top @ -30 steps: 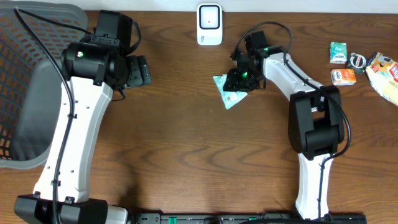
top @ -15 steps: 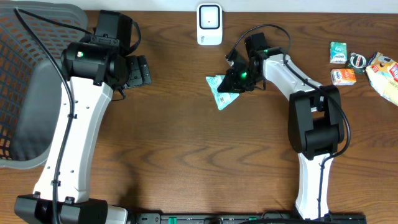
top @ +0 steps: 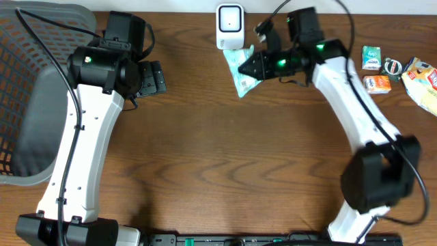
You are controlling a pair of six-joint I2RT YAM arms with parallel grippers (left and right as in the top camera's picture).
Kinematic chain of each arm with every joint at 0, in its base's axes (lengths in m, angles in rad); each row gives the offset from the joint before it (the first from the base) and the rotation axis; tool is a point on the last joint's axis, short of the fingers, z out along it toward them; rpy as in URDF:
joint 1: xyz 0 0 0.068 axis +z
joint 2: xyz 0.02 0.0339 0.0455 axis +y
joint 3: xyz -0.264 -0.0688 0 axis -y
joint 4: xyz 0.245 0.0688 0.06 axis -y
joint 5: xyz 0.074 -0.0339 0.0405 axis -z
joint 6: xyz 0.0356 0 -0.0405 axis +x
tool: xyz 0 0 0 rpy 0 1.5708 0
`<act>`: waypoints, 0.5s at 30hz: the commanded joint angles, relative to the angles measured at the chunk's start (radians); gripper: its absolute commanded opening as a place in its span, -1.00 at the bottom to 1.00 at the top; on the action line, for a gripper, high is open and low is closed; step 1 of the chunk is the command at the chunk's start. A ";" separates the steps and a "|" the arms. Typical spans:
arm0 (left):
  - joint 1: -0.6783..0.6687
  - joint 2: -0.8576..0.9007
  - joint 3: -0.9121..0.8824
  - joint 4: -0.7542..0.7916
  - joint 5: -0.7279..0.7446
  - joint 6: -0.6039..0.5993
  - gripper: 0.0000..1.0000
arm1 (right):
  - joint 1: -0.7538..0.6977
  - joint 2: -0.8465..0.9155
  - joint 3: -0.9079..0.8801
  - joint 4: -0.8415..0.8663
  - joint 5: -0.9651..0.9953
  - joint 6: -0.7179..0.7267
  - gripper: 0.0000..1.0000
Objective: Scan the item barcode
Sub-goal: 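Lift the wipes pack up to the scanner window, then hold the wipes pack against the scanner window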
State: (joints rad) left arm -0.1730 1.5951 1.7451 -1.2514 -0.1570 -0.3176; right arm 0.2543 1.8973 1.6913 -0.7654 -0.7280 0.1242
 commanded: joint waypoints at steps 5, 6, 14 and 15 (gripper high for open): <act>0.002 -0.002 -0.003 -0.002 -0.012 -0.009 0.95 | 0.039 -0.059 0.016 -0.001 -0.108 -0.032 -0.98; 0.002 -0.002 -0.003 -0.002 -0.012 -0.009 0.96 | 0.042 -0.058 0.015 -0.001 -0.124 -0.036 -0.98; 0.002 -0.002 -0.003 -0.002 -0.012 -0.009 0.96 | 0.048 -0.058 0.014 -0.011 -0.321 -0.003 -0.98; 0.002 -0.002 -0.003 -0.002 -0.012 -0.009 0.96 | 0.048 -0.058 0.014 -0.011 -0.321 0.014 -0.98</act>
State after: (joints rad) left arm -0.1730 1.5951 1.7451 -1.2518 -0.1570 -0.3176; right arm 0.2939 1.8473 1.6962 -0.7746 -0.9501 0.1150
